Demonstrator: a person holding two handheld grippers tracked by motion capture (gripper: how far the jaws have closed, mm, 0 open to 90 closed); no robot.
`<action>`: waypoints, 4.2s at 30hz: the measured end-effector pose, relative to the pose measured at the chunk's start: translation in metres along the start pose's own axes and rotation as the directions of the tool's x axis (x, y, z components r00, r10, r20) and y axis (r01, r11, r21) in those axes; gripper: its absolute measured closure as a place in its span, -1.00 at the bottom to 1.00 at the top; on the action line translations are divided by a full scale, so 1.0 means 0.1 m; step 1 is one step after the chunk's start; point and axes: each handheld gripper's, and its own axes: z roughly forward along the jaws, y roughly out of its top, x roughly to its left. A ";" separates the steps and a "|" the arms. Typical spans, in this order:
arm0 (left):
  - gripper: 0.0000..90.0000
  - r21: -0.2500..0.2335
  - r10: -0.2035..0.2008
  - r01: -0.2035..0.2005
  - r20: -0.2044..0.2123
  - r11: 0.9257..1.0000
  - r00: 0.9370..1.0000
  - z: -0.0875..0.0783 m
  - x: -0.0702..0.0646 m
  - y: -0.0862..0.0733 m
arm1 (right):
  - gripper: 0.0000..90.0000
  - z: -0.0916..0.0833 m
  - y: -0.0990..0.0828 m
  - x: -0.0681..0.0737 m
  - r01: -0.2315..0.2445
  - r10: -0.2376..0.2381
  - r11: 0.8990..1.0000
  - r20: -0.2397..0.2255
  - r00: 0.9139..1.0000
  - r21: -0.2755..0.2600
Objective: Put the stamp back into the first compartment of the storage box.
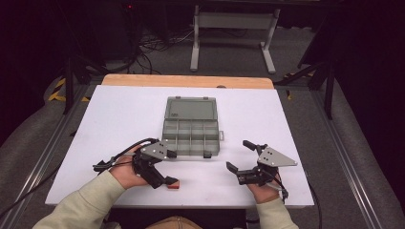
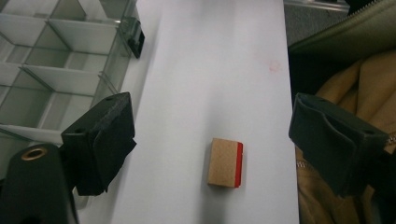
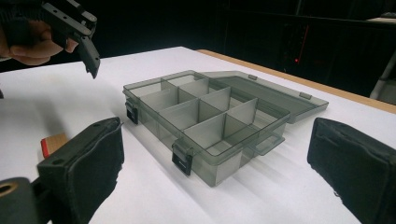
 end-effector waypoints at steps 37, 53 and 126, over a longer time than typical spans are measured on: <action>-0.26 0.322 0.010 -0.049 0.121 0.946 0.993 0.38 0.00 -0.01 | -0.91 0.01 -0.01 0.00 0.001 -0.001 1.000 0.001 1.000 0.009; 0.36 0.340 0.080 -0.103 0.082 0.935 0.993 0.46 -0.05 -0.06 | -0.91 0.02 -0.01 -0.01 -0.002 0.002 1.000 0.000 1.000 0.016; 0.47 0.111 -0.150 0.165 -0.130 0.980 0.980 -0.23 0.47 0.28 | -0.93 0.01 -0.04 -0.04 -0.017 0.017 1.000 0.011 1.000 0.006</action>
